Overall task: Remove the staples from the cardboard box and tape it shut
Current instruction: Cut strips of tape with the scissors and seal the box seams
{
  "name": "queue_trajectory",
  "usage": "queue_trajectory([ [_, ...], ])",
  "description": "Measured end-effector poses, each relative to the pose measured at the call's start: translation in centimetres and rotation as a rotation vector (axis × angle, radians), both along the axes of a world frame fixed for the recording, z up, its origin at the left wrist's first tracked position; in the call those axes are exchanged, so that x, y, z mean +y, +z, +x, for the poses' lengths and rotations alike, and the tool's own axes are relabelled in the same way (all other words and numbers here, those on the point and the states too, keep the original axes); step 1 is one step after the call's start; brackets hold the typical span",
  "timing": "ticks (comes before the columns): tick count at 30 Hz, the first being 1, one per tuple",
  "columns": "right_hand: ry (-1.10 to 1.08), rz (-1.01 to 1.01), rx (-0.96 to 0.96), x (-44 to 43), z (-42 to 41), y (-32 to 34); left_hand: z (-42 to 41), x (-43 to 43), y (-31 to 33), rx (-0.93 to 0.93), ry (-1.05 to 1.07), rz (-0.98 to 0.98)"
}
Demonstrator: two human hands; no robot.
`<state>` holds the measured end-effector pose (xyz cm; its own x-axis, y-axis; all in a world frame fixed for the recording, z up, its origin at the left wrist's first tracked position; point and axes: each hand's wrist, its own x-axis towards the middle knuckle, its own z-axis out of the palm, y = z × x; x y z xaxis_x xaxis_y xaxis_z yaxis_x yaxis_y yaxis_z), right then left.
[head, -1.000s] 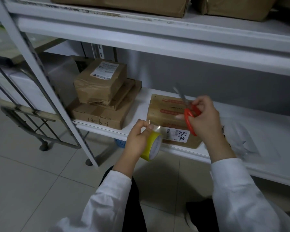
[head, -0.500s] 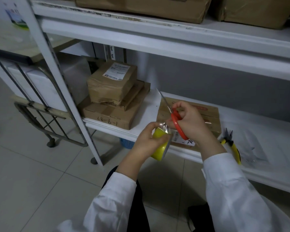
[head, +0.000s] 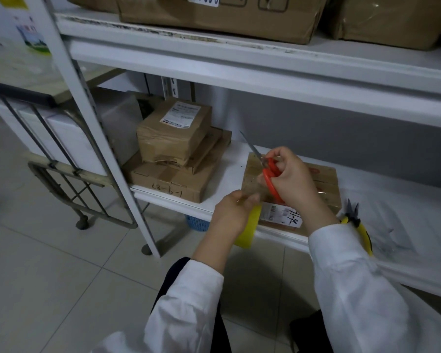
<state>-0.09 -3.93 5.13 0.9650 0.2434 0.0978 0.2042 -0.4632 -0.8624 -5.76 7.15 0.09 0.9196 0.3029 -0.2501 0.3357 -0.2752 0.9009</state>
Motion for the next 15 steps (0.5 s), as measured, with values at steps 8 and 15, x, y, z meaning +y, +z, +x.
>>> queue_trajectory([
  [8,-0.013,-0.131,-0.024,0.8,2.4,-1.8,1.7,-0.2,0.0,0.095,0.063,-0.022],
  [15,-0.002,-0.204,-0.048,0.9,2.8,-2.3,2.0,-0.3,-0.7,0.089,0.074,-0.040],
])
